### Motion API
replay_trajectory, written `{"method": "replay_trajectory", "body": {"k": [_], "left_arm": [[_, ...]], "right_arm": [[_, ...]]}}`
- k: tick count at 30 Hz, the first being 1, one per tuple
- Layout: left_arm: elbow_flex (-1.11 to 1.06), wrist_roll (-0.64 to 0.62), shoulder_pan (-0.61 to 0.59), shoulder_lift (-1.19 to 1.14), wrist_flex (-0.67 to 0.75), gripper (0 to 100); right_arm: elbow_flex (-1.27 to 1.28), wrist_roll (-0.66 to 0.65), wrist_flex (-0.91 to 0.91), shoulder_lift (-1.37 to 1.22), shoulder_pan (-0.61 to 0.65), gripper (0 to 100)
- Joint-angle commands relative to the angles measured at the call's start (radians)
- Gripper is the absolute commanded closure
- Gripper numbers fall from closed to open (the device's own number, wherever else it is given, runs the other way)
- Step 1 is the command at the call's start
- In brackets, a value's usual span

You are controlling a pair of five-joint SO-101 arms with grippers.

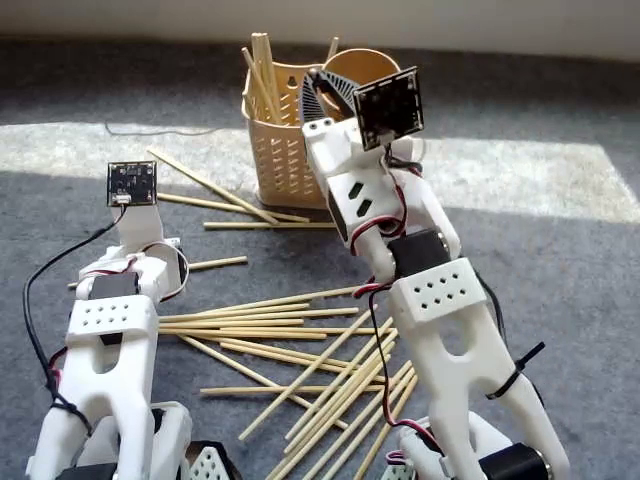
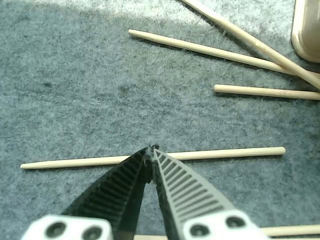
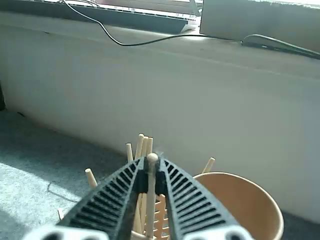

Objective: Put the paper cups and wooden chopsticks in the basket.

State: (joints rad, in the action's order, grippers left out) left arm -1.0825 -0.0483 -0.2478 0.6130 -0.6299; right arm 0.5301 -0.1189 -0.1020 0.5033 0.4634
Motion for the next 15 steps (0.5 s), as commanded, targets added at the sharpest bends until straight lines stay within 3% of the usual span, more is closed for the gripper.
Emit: {"method": "replay_trajectory", "body": {"k": [1, 7, 15], "left_arm": [[0.004, 0.008, -0.015, 0.019, 0.015, 98], [0.004, 0.008, -0.015, 0.019, 0.015, 98], [0.004, 0.008, -0.015, 0.016, 0.015, 98]], "right_arm": [[-0.005, -0.014, 0.025, 0.002, 0.015, 98.9], [-0.005, -0.011, 0.025, 0.013, 0.015, 87.7], [-0.008, -0.009, -0.03, 0.076, 0.016, 87.8]]}}
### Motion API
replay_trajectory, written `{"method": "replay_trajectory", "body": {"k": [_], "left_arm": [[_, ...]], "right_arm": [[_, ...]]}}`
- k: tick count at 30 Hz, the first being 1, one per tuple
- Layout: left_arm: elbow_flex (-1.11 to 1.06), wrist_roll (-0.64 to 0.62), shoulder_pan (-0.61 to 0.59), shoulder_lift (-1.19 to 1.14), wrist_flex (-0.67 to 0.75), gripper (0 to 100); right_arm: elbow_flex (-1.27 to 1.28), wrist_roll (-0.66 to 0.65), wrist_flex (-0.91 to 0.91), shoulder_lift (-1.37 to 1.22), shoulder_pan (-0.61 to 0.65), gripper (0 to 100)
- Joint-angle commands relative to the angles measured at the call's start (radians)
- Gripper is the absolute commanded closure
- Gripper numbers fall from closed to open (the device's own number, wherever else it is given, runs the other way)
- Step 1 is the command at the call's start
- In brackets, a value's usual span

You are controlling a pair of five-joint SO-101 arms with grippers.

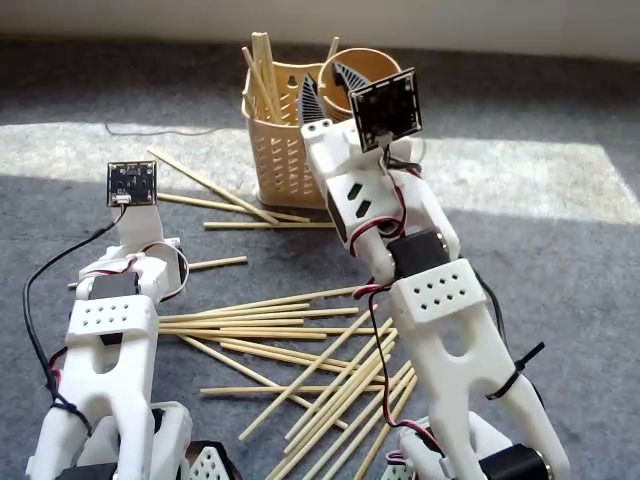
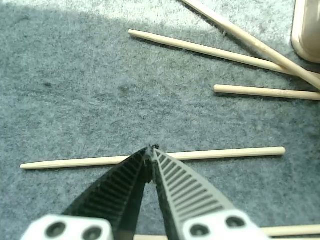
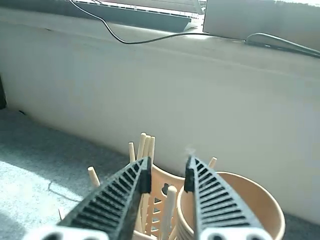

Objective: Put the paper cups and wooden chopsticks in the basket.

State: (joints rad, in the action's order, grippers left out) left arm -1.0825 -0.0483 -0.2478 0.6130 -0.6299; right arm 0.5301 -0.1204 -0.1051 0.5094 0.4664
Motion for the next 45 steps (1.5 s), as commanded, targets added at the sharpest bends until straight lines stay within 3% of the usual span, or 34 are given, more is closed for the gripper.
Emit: {"method": "replay_trajectory", "body": {"k": [1, 8, 16, 32, 38, 45], "left_arm": [[0.004, 0.008, -0.015, 0.016, 0.015, 98], [0.004, 0.008, -0.015, 0.016, 0.015, 98], [0.004, 0.008, -0.015, 0.016, 0.015, 98], [0.004, 0.008, -0.015, 0.016, 0.015, 98], [0.004, 0.008, -0.012, 0.016, 0.015, 98], [0.004, 0.008, -0.01, 0.016, 0.015, 98]], "right_arm": [[-0.01, -0.008, -0.07, 0.094, 0.013, 87.8], [-0.012, -0.006, -0.381, 0.229, 0.012, 87.8], [-0.004, -0.005, -0.593, 0.358, -0.01, 87.8], [0.005, 0.287, -1.099, 0.366, -0.131, 87.8], [0.165, 0.371, -1.095, 0.366, -0.13, 87.8], [0.329, 0.381, -1.035, 0.366, -0.131, 87.8]]}}
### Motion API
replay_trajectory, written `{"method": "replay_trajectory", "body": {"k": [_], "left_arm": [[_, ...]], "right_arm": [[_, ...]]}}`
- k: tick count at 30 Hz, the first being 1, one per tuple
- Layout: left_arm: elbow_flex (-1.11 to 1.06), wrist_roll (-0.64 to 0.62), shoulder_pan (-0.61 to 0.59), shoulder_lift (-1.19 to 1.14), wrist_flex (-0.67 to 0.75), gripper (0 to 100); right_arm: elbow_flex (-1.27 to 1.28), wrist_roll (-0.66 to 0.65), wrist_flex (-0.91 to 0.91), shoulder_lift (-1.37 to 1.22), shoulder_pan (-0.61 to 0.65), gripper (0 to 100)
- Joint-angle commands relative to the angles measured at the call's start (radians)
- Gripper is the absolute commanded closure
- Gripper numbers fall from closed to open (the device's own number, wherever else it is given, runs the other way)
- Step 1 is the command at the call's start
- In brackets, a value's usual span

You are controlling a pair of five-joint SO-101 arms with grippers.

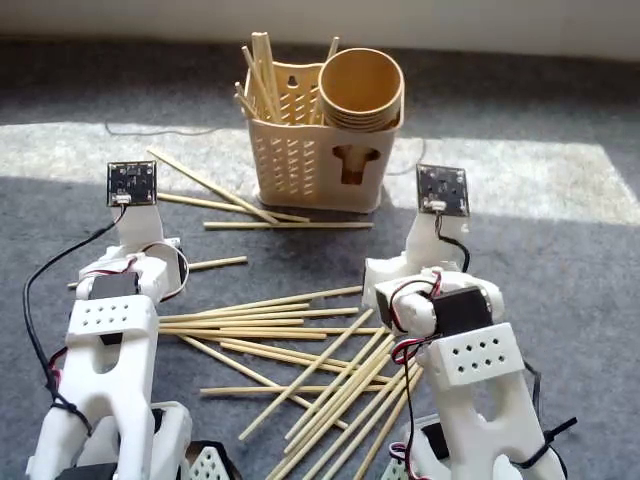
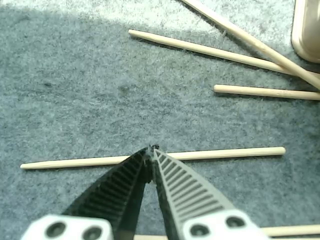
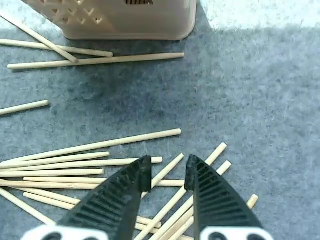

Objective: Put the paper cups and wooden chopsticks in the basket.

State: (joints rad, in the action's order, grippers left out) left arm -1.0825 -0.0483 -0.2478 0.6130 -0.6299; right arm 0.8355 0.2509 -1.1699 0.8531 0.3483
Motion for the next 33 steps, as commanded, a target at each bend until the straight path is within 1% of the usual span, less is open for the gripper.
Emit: {"method": "replay_trajectory", "body": {"k": [1, 6, 8, 12, 15, 20, 23, 27, 33], "left_arm": [[0.004, 0.008, -0.01, 0.016, 0.015, 98], [0.004, 0.008, -0.01, 0.016, 0.015, 98], [0.004, 0.008, -0.01, 0.016, 0.015, 98], [0.004, 0.008, -0.01, 0.016, 0.015, 98], [0.004, 0.008, -0.01, 0.016, 0.015, 98], [0.004, 0.008, -0.013, 0.016, 0.015, 98], [0.004, 0.008, -0.013, 0.016, 0.015, 98], [0.004, 0.008, -0.013, 0.016, 0.015, 98], [0.004, 0.008, -0.013, 0.016, 0.015, 98]], "right_arm": [[0.033, 0.009, 0.027, 0.022, -0.013, 87.8], [0.041, 0.012, 0.027, 0.019, -0.013, 87.8], [0.042, 0.041, 0.027, 0.004, -0.013, 87.8], [0.035, 0.061, 0.002, -0.151, -0.015, 87.8], [0.004, 0.104, 0.019, -0.272, -0.045, 87.8], [-0.082, 0.112, 0.027, -0.443, -0.093, 87.8], [-0.117, 0.153, 0.028, -0.518, -0.105, 87.8], [-0.162, 0.16, 0.03, -0.604, -0.111, 87.8], [-0.177, 0.16, 0.124, -0.687, -0.111, 87.9]]}}
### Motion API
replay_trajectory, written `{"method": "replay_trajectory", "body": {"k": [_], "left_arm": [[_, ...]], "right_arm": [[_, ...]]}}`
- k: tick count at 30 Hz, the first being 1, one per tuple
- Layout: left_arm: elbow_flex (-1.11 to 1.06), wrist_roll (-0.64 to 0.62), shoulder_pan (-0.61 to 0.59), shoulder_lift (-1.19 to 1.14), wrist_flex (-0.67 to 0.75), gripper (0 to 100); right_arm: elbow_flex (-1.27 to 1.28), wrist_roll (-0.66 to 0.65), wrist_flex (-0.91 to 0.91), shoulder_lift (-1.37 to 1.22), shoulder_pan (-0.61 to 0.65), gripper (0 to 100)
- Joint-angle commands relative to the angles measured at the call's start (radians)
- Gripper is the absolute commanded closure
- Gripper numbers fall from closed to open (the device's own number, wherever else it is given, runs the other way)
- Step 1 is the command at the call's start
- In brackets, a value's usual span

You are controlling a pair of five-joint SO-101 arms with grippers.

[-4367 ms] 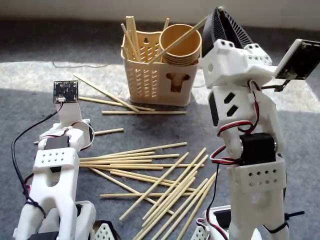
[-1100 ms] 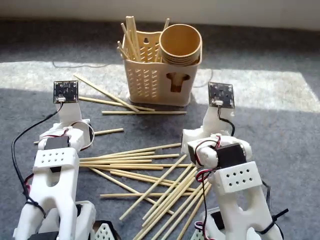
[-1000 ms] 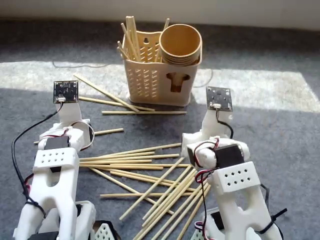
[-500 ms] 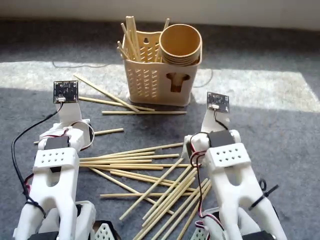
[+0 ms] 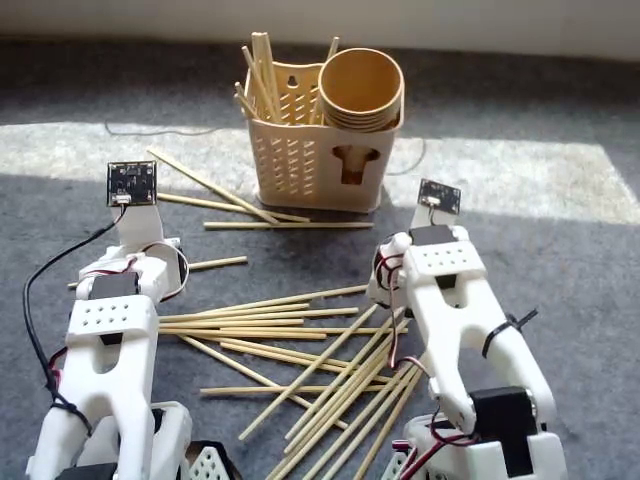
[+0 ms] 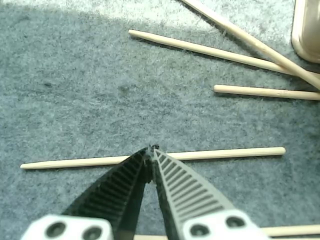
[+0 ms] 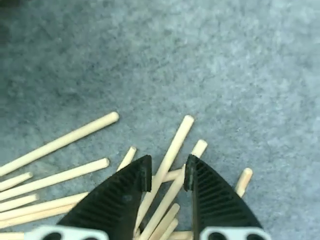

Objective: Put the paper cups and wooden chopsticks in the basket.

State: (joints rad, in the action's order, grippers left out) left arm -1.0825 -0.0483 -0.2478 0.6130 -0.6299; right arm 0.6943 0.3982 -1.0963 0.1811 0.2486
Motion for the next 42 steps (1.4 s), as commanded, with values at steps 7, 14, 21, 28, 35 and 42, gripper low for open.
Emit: {"method": "replay_trajectory", "body": {"k": [7, 14, 21, 28, 35, 42], "left_arm": [[0.004, 0.008, -0.013, 0.016, 0.015, 98], [0.004, 0.008, -0.013, 0.016, 0.015, 98], [0.004, 0.008, -0.013, 0.016, 0.015, 98], [0.004, 0.008, -0.013, 0.016, 0.015, 98], [0.004, 0.008, -0.013, 0.016, 0.015, 98], [0.004, 0.008, -0.013, 0.016, 0.015, 98]], "right_arm": [[-0.036, 0.012, 0.091, -0.091, -0.012, 88.5], [-0.042, 0.012, 0.087, -0.099, -0.013, 99.2], [-0.042, 0.012, -0.008, 0.074, -0.012, 99.3], [-0.036, 0.012, -0.021, 0.268, -0.004, 99.3], [-0.044, 0.006, -0.068, 0.415, -0.001, 99.3], [-0.044, 0.005, -0.067, 0.568, 0.076, 99.3]]}}
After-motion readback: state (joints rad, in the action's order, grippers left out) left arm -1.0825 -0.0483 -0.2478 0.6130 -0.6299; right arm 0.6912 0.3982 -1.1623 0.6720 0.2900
